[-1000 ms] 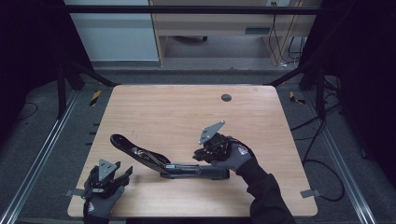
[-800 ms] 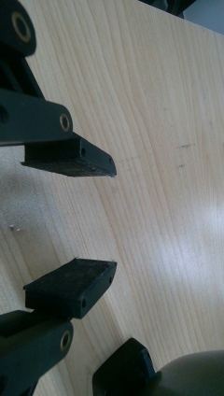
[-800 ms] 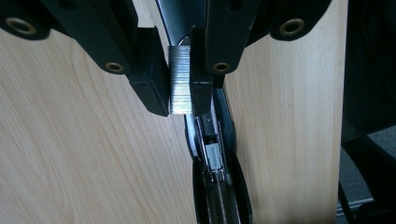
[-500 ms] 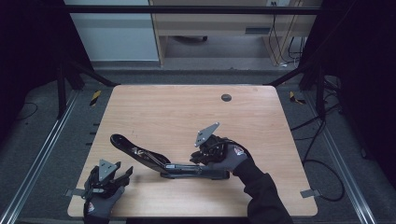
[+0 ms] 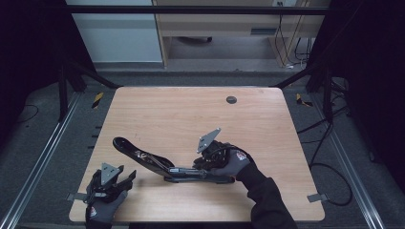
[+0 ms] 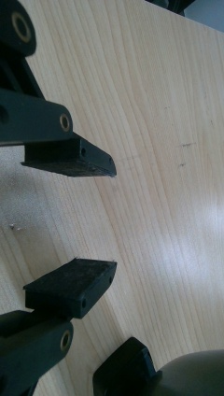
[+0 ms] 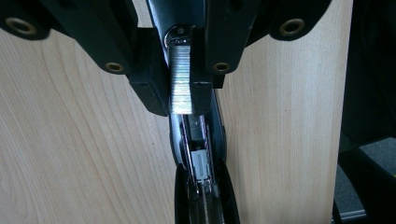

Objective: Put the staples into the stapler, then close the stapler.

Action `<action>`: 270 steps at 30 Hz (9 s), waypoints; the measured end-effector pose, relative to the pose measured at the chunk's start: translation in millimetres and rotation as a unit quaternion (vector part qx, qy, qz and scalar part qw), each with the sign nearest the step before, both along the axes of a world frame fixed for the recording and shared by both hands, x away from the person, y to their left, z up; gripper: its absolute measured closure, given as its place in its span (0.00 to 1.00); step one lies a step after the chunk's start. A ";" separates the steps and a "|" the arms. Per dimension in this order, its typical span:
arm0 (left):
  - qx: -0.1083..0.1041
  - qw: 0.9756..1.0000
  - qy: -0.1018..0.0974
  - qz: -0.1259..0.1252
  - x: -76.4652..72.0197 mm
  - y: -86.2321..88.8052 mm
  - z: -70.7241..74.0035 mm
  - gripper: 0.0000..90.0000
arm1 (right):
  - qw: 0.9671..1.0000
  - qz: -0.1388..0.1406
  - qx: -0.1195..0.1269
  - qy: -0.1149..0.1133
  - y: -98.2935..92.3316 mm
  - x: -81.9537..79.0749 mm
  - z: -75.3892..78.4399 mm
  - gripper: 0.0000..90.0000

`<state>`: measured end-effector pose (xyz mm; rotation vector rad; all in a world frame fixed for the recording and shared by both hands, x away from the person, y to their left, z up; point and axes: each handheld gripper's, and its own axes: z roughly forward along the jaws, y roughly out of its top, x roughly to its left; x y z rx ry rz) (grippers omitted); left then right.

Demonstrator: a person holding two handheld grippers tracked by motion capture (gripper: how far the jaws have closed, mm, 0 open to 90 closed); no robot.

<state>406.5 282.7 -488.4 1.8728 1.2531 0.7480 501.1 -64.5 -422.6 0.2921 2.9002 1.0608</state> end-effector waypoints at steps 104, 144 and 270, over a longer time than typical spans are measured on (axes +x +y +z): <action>-0.003 1.000 0.001 -0.007 -0.9 -1.6 -0.2 0.51 | 1.000 0.007 -0.001 -0.026 -0.5 -2.0 -5.2 0.81; -0.080 0.994 -0.053 -0.049 -21.3 -11.3 34.3 0.38 | 0.939 -0.320 0.108 -0.064 -101.2 -41.6 -39.1 0.81; -0.151 0.980 -0.124 -0.045 -9.7 -51.0 96.2 0.67 | 0.941 -0.321 0.110 -0.006 -98.1 -70.2 -73.6 1.00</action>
